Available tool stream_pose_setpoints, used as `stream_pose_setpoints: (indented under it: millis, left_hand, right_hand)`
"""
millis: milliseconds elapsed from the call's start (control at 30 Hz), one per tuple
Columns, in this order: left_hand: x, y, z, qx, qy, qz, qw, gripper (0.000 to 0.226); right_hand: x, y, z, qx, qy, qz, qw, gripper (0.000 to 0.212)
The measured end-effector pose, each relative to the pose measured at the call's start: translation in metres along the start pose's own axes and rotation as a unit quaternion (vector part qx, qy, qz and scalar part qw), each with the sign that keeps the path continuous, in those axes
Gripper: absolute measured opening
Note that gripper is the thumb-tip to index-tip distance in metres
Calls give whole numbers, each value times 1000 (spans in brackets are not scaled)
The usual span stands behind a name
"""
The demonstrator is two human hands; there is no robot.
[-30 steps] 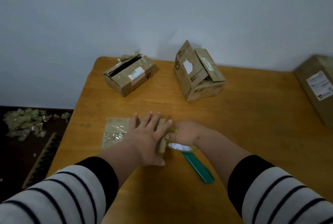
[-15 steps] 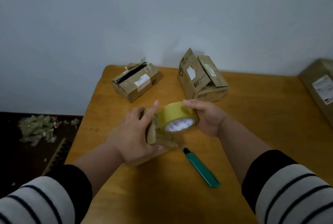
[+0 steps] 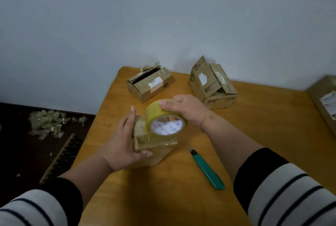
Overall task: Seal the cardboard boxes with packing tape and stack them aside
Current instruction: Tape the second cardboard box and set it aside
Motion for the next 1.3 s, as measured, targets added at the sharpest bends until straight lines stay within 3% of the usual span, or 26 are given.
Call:
stream_pose_setpoints:
  millis: [100,367,567,867,1000,1300]
  left_hand:
    - [8,-9,-10,12,9,0,1000,144]
    - [12,-7,-18,-23,17,2,1000,129]
    - [15,-22,-32,-28,45,14,998,115]
    - [21,-33,-42,5,39,-6,999,102]
    - [25,-42,-48,24,36,1,999,100]
    - [35,-52,-58,64,22,80,995,102]
  right_hand:
    - [9,-4,-2,20,18,-101,994,63]
    - [20,-11,-6,80,27,-207,975,49]
    - [30,18,-6,44,-3,-360,932,41]
    - [5,38,6,6,-14,-388,921,41]
    - [-7,36,12,-14,-17,-413,911,82]
    - [-33,39,21,-51,-78,-404,910,80]
Point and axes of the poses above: each hand's wrist, its own z-axis towards the middle knuckle, its own x-axis out of the back of the hand, y = z × x, the point moved 4 cm from there along z, towards the middle knuckle, and after that the axes turned 2 degrees about y, right-handed, at the moved point
